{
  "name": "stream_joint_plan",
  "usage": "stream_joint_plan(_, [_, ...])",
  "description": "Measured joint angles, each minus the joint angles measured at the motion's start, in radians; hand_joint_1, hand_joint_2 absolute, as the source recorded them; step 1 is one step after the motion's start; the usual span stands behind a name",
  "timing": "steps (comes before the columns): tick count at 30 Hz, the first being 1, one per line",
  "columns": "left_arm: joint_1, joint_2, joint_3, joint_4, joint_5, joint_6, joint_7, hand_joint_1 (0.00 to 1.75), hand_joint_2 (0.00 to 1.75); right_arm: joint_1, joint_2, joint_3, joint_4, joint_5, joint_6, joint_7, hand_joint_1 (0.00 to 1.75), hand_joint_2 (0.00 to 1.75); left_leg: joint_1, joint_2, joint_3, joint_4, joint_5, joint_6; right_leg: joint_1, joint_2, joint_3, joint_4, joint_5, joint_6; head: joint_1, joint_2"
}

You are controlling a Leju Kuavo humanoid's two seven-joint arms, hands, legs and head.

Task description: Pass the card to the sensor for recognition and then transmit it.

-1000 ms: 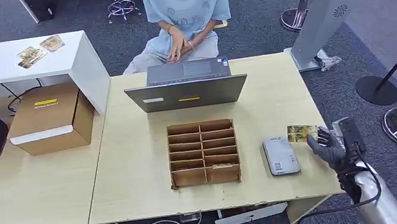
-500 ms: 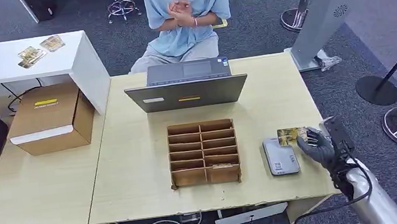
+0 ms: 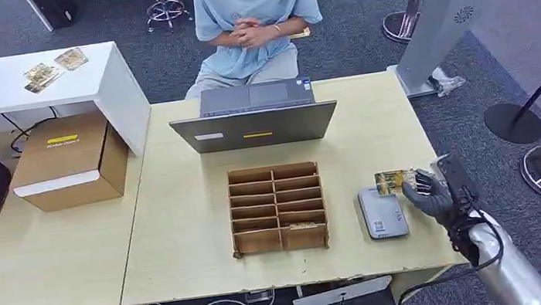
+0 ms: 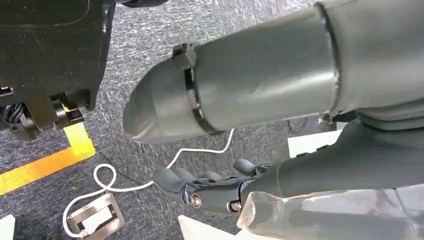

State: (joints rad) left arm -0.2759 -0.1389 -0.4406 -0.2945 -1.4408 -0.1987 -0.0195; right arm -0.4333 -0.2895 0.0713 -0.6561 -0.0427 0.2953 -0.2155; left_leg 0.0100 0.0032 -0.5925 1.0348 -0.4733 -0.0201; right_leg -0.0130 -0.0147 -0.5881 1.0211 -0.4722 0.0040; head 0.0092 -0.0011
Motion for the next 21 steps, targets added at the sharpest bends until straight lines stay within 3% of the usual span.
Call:
stream_joint_plan(13, [0.000, 0.005, 0.005, 0.000, 0.006, -0.002, 0.000, 0.00, 0.00, 0.018, 0.000, 0.000, 0.006, -0.005, 0.001, -0.019, 1.75, 1.75, 0.000, 0.000, 0.000, 0.000, 0.000, 0.000, 0.000, 0.000, 0.000, 0.000, 0.000, 0.000, 0.000, 0.000])
stream_joint_plan(21, [0.000, 0.007, 0.008, 0.000, 0.011, -0.002, 0.000, 0.00, 0.00, 0.090, -0.023, -0.023, -0.049, -0.021, 0.003, -0.026, 1.75, 1.75, 0.000, 0.000, 0.000, 0.000, 0.000, 0.000, 0.000, 0.000, 0.000, -0.001, 0.000, 0.000, 0.000, 0.000])
